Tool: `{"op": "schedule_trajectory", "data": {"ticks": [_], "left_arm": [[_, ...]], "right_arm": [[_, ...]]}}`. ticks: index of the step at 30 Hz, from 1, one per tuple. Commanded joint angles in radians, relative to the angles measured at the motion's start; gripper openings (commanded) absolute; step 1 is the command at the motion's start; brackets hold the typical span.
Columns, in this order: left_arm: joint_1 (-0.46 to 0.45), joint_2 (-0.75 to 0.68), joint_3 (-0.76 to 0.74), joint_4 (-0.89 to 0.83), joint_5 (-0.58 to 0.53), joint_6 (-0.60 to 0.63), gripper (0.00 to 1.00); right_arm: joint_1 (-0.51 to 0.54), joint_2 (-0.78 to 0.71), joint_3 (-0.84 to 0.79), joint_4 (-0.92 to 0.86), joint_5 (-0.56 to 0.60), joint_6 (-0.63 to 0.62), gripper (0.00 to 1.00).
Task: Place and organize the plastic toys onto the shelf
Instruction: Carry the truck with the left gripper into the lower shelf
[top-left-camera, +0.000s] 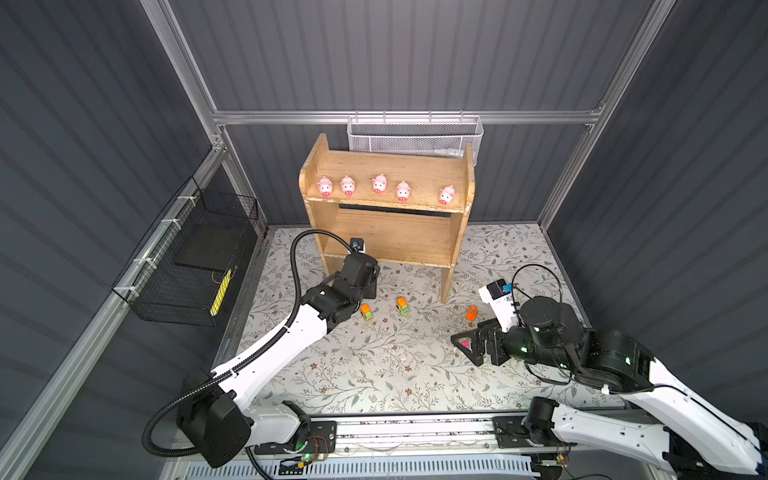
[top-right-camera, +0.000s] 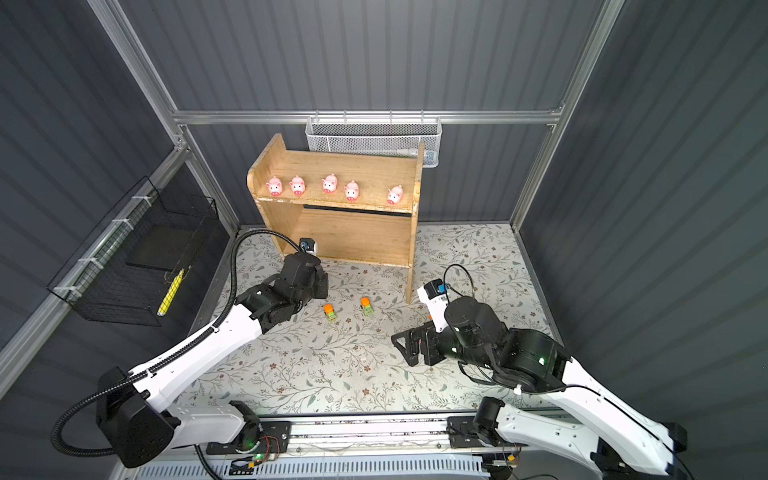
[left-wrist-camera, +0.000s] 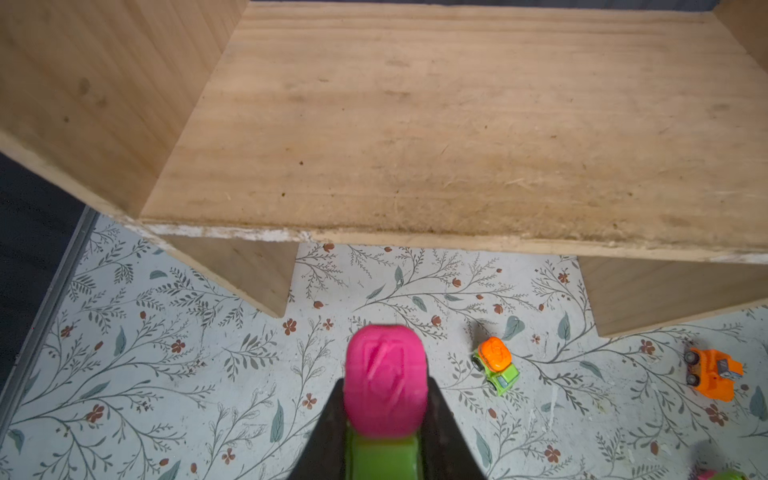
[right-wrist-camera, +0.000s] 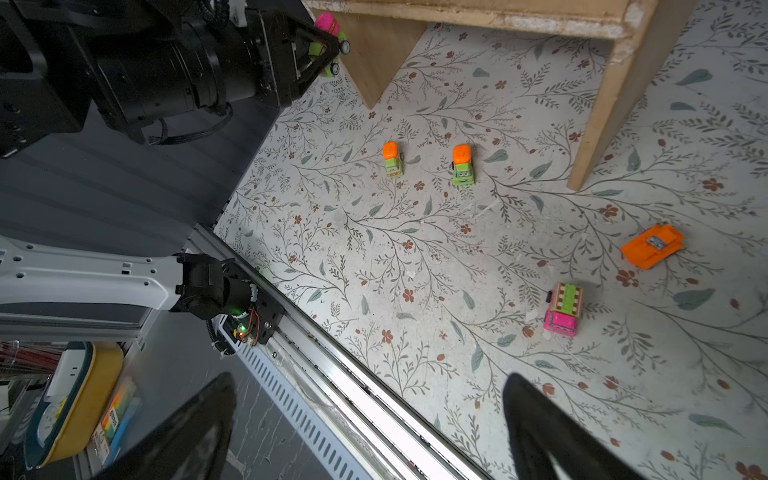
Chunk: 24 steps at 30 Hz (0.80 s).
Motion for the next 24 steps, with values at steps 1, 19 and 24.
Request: {"op": "schedule_trajectory", "data": {"ticks": [1,19,24], "left_arm": [[0.015,0.022,0.056,-0.018,0.008,0.047,0.20],[0.199,0.129,0.135,0.125,0.144,0.138,0.20],[0.253,0.166,0.153,0.156,0.198,0.152,0.20]], "right_arm": [[-0.009,0.015,0.043,-0.024,0.015,-0.029,0.99],[-0.105,0.076,0.111,-0.065,-0.033,-0.074,0.99],[-0.156,0.106,0.128,-0.062,-0.078,-0.092,0.99]]}}
